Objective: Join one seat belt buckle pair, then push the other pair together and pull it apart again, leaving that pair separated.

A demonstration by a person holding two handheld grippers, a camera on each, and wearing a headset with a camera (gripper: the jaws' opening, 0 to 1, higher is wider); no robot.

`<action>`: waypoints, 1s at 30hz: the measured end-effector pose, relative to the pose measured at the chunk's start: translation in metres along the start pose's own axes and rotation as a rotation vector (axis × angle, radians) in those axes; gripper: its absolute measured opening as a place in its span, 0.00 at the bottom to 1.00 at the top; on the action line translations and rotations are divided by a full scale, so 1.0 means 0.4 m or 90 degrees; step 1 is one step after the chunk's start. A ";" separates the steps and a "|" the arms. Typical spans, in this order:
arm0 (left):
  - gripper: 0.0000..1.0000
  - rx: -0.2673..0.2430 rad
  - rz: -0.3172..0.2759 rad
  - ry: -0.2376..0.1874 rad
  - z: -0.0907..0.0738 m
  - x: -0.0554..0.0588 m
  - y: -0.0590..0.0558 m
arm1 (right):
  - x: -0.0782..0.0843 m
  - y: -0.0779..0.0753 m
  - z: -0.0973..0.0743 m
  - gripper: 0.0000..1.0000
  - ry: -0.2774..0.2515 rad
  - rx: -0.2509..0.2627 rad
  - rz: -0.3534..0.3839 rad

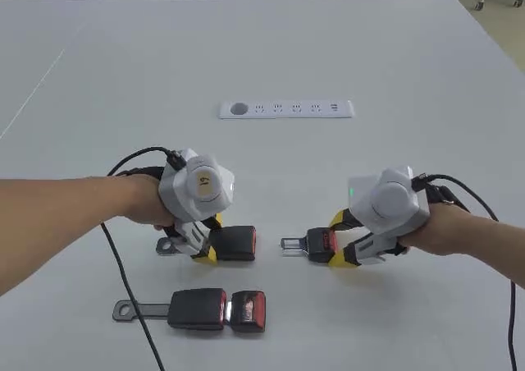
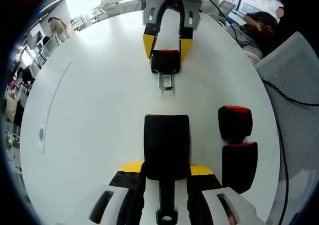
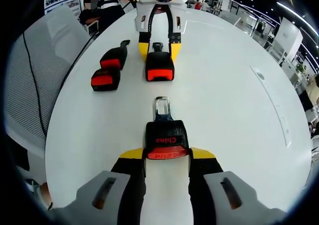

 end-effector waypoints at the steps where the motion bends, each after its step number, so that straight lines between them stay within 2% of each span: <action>1: 0.33 0.000 -0.002 -0.001 0.000 -0.001 -0.002 | 0.000 0.000 0.001 0.31 0.000 0.000 0.000; 10: 0.33 -0.002 -0.008 -0.003 -0.003 0.000 -0.001 | -0.001 0.004 0.002 0.33 0.001 0.005 -0.015; 15: 0.37 -0.008 -0.016 -0.004 -0.002 0.001 -0.003 | -0.001 0.001 0.002 0.41 0.006 0.016 -0.019; 17: 0.45 -0.025 -0.039 -0.009 -0.005 0.011 0.014 | -0.002 0.002 -0.001 0.43 0.009 0.019 -0.017; 19: 0.49 -0.027 -0.042 -0.008 -0.007 0.022 0.021 | -0.004 0.004 -0.005 0.43 0.009 0.023 -0.023; 22: 0.49 -0.029 -0.047 -0.006 -0.010 0.031 0.013 | -0.004 0.004 -0.011 0.44 0.009 0.026 -0.030; 25: 0.49 -0.032 -0.067 -0.018 -0.019 0.043 0.006 | -0.005 0.011 -0.022 0.47 0.011 0.030 -0.035; 27: 0.50 -0.035 -0.071 -0.019 -0.026 0.056 0.017 | -0.002 0.015 -0.023 0.47 0.013 0.031 -0.038; 29: 0.50 -0.036 -0.074 -0.021 -0.031 0.067 0.015 | -0.002 0.018 -0.029 0.48 0.014 0.033 -0.038; 30: 0.50 -0.037 -0.075 -0.024 -0.033 0.066 0.006 | -0.003 0.020 -0.032 0.49 0.014 0.035 -0.037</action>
Point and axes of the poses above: the centre of the closed fingertips' face, and the gripper's own axes: z roughly forward along the fingers, y roughly to its left, x roughly out of its underside, the point moved 7 cm from there along -z, roughly backward along the fingers, and after that the axes turned 12 degrees about -z, right-handed, at the moved point
